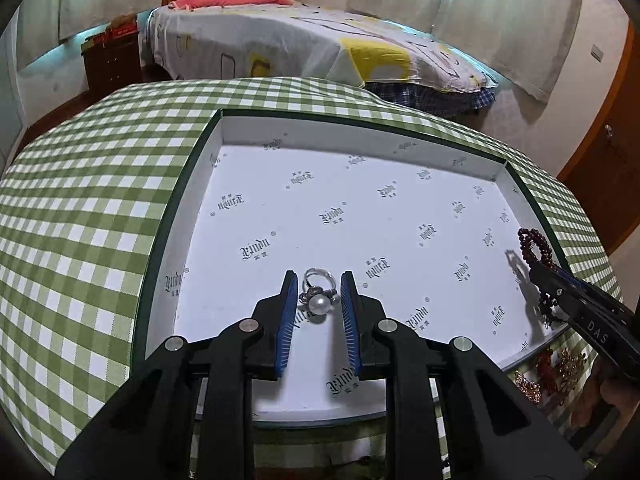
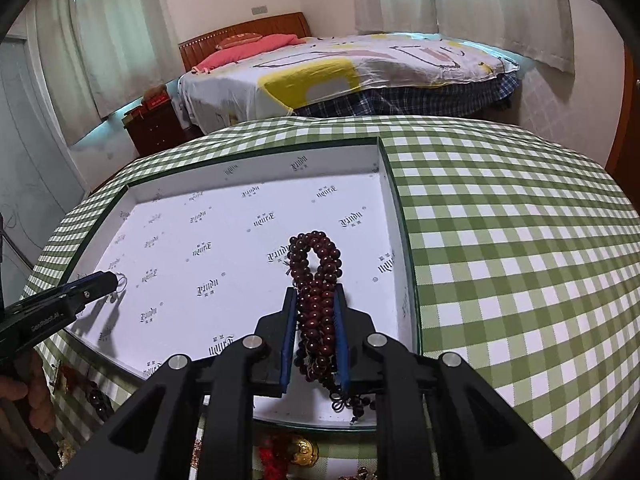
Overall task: Organize jewelry
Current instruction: 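Place the pearl ring and bead bracelet into the box, opening both grippers, then grasp the pearl necklace with the left gripper while the right gripper grasps the jade bangle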
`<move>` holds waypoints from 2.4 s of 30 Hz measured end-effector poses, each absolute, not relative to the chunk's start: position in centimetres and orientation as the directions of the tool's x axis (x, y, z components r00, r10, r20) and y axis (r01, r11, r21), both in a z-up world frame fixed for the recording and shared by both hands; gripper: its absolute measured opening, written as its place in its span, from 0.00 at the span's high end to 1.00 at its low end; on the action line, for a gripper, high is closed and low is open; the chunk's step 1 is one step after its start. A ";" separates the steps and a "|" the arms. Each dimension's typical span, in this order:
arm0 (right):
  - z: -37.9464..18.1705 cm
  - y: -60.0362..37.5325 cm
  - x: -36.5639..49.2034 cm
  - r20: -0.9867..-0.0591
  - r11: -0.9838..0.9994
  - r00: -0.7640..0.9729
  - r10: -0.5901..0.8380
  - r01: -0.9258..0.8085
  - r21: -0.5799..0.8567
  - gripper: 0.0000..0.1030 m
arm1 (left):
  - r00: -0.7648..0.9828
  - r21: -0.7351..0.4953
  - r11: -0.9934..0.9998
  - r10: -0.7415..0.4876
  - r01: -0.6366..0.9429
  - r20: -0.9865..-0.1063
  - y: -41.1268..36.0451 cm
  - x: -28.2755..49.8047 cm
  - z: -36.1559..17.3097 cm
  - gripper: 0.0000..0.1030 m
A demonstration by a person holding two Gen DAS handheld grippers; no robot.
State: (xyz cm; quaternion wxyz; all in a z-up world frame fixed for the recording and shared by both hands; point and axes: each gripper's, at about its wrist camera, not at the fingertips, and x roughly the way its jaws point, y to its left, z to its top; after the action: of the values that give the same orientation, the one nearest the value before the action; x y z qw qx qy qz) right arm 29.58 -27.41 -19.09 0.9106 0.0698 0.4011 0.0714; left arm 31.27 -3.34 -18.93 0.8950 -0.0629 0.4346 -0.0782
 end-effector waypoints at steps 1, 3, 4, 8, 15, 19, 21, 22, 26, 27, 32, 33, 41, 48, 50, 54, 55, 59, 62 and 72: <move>-19.0 -27.4 29.6 -0.719 0.980 0.669 0.187 -0.078 0.183 0.74 | 0.604 -0.188 0.979 -0.198 0.080 -0.772 -3.1 31.4 -19.1 0.74; -19.0 -27.3 29.6 -0.715 0.980 0.674 0.188 -0.083 0.179 0.68 | 0.599 -0.197 0.978 -0.201 0.073 -0.775 -2.9 31.4 -19.2 0.73; -18.9 -27.2 29.7 -0.712 0.980 0.675 0.190 -0.085 0.181 0.65 | 0.599 -0.203 0.977 -0.205 0.072 -0.774 -2.8 31.4 -19.3 0.71; -18.8 -27.5 29.6 -0.705 0.976 0.680 0.202 -0.084 0.199 0.62 | 0.603 -0.203 0.976 -0.205 0.071 -0.771 -2.7 31.4 -19.1 0.55; -18.4 -27.9 29.4 -0.684 0.967 0.692 0.232 -0.092 0.236 0.54 | 0.605 -0.210 0.975 -0.213 0.077 -0.767 -2.8 31.2 -18.9 0.46; -17.8 -28.0 28.9 -0.673 0.966 0.701 0.237 -0.094 0.242 0.54 | 0.613 -0.218 0.972 -0.223 0.083 -0.758 -2.9 30.9 -18.5 0.42; -17.4 -27.9 28.5 -0.666 0.966 0.708 0.235 -0.096 0.239 0.54 | 0.620 -0.219 0.972 -0.225 0.087 -0.751 -2.9 30.7 -18.2 0.39; -17.2 -27.9 28.2 -0.661 0.967 0.714 0.231 -0.096 0.234 0.54 | 0.630 -0.216 0.972 -0.224 0.091 -0.744 -3.0 30.4 -17.8 0.36; -16.0 -27.6 26.5 -0.636 0.972 0.741 0.215 -0.098 0.215 0.51 | 0.665 -0.201 0.975 -0.216 0.100 -0.715 -2.9 29.2 -16.3 0.33; -15.7 -27.5 26.2 -0.632 0.973 0.745 0.212 -0.098 0.211 0.51 | 0.673 -0.199 0.975 -0.214 0.101 -0.708 -2.9 28.8 -15.9 0.33; -14.7 -26.7 23.5 -0.607 0.977 0.769 0.200 -0.107 0.186 0.50 | 0.725 -0.200 0.976 -0.202 0.090 -0.658 -2.1 25.8 -14.0 0.33; -14.5 -26.6 22.7 -0.602 0.978 0.774 0.196 -0.108 0.179 0.50 | 0.735 -0.200 0.976 -0.199 0.088 -0.649 -2.0 25.0 -13.7 0.33; -15.0 -25.7 18.2 -0.601 0.978 0.774 0.199 -0.122 0.166 0.49 | 0.767 -0.187 0.981 -0.164 0.058 -0.621 -1.0 18.6 -12.8 0.33; -15.4 -25.0 14.8 -0.596 0.975 0.774 0.216 -0.144 0.167 0.49 | 0.786 -0.188 0.982 -0.143 0.035 -0.602 0.2 14.5 -12.3 0.33; -15.5 -24.5 14.0 -0.593 0.974 0.774 0.222 -0.153 0.165 0.49 | 0.790 -0.181 0.983 -0.134 0.030 -0.598 0.3 13.4 -12.4 0.33; -15.6 -23.5 12.5 -0.589 0.971 0.773 0.236 -0.174 0.161 0.49 | 0.792 -0.170 0.985 -0.122 0.024 -0.598 0.6 11.2 -12.9 0.33; -15.6 -23.2 12.1 -0.584 0.971 0.776 0.237 -0.180 0.156 0.49 | 0.795 -0.162 0.987 -0.114 0.020 -0.596 0.8 10.6 -13.1 0.33; -16.0 -22.5 11.1 -0.577 0.971 0.782 0.237 -0.185 0.148 0.43 | 0.798 -0.156 0.988 -0.103 0.012 -0.593 1.2 8.9 -13.6 0.33; -16.3 -21.9 10.7 -0.576 0.969 0.780 0.247 -0.194 0.153 0.42 | 0.806 -0.158 0.987 -0.098 0.006 -0.583 1.5 8.0 -13.9 0.33; -17.7 -19.1 10.5 -0.592 0.969 0.769 0.243 -0.218 0.116 0.33 | 0.815 -0.160 0.987 -0.082 -0.014 -0.574 2.4 7.1 -14.8 0.33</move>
State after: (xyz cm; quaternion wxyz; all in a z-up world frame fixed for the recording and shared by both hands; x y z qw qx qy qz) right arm 10.50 -19.13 -17.73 0.9401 0.0202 0.3173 0.1226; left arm 7.07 2.35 -14.76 0.9493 -0.0785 0.3038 -0.0179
